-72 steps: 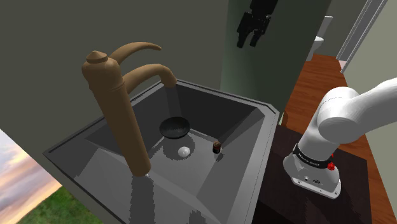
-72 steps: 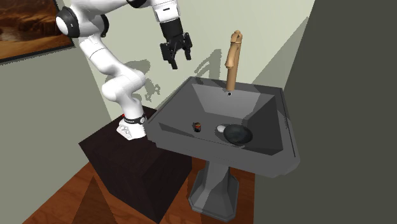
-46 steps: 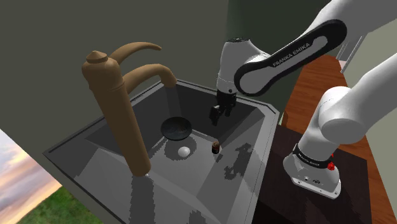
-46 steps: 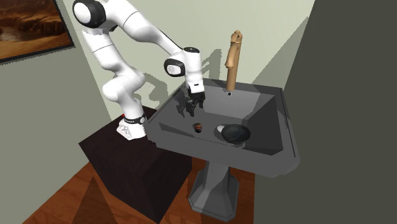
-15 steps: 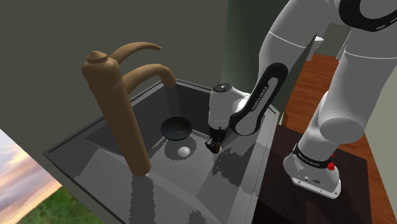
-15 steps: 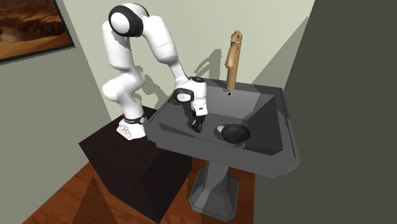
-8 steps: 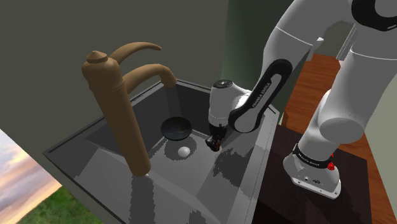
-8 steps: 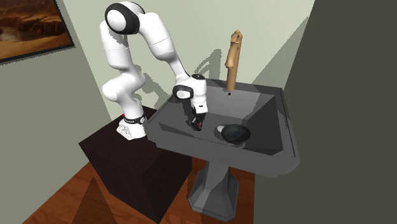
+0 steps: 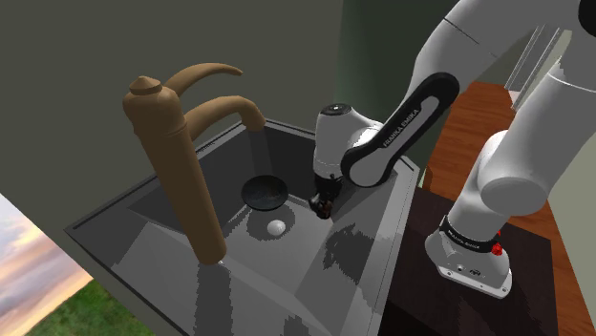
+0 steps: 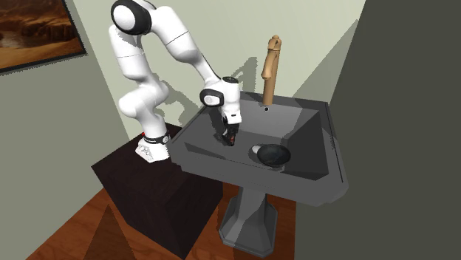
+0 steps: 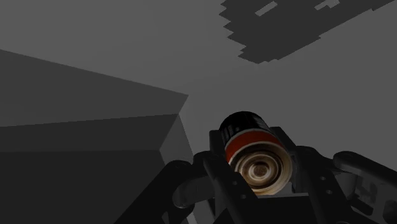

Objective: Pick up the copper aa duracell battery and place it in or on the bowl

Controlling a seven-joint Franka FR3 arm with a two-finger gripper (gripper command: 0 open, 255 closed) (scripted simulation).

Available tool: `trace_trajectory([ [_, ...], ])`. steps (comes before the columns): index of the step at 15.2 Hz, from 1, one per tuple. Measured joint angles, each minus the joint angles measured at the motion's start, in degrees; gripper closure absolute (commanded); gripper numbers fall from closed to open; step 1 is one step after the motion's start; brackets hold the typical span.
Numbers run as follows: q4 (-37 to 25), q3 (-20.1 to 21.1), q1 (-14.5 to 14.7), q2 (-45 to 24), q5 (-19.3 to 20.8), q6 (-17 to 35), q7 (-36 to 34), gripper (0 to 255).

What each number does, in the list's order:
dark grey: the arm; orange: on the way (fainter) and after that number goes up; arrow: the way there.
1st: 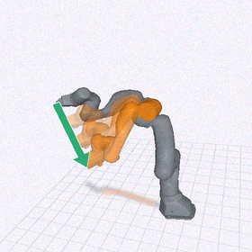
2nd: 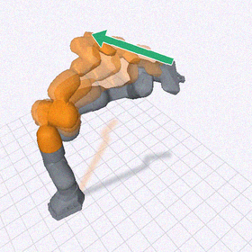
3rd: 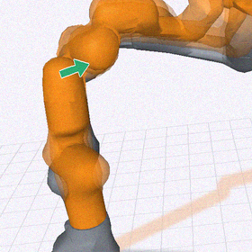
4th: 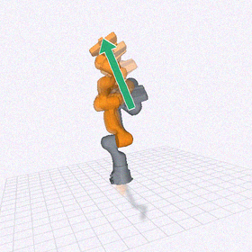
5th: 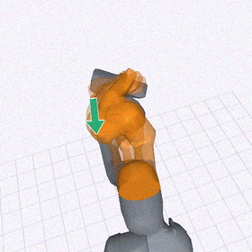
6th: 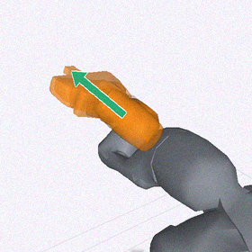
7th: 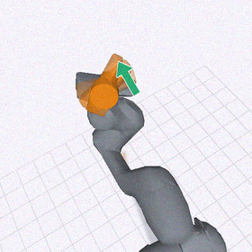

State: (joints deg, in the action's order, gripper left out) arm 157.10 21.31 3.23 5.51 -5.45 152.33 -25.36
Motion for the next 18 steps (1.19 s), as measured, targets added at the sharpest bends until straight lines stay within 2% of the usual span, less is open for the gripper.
trace_trajectory([
  [11, -1.8, -1.3, 1.3, 9.7, -3.7, -11.3, 2.8, 255],
  [15, -8.2, -1.4, -0.7, 3.7, -0.4, -11.9, 2.0, 255],
  [18, -15.6, -1.5, -2.0, -2.8, 3.1, -12.9, 0.4, 255],
])
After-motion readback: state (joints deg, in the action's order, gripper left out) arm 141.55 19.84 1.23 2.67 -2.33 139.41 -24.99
